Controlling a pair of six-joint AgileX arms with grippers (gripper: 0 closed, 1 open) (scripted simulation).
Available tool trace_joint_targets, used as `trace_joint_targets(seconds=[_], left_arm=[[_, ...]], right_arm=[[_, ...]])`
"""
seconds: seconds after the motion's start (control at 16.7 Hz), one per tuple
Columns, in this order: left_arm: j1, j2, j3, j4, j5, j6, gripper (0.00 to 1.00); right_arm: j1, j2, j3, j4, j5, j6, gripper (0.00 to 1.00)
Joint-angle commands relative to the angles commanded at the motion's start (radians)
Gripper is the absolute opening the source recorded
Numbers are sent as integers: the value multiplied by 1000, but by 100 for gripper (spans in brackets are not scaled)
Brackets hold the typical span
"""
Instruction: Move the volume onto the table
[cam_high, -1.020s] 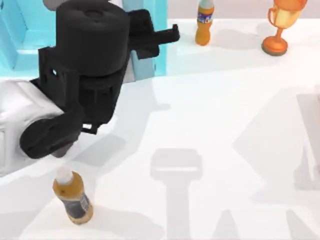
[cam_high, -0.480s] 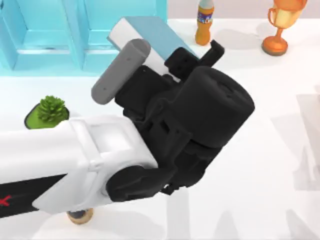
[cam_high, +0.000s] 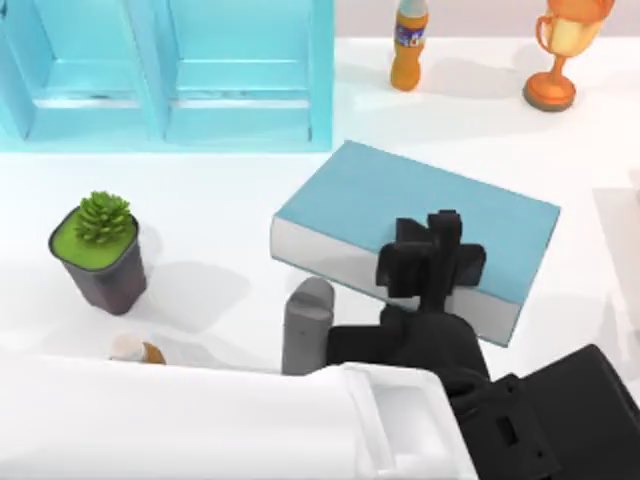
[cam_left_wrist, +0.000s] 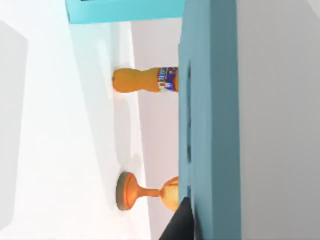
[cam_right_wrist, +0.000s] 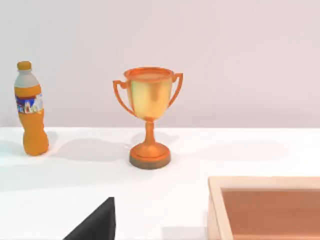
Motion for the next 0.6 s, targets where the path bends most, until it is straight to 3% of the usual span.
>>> trace_joint_targets(seconds=[0.3,0.6], left_arm=[[-119,144,18,-180,-39,-431,0],[-184,228,18,-285,-32,-603,0]], right_arm=[[0,0,0,0,0,0,100],[0,0,0,0,0,0,100]])
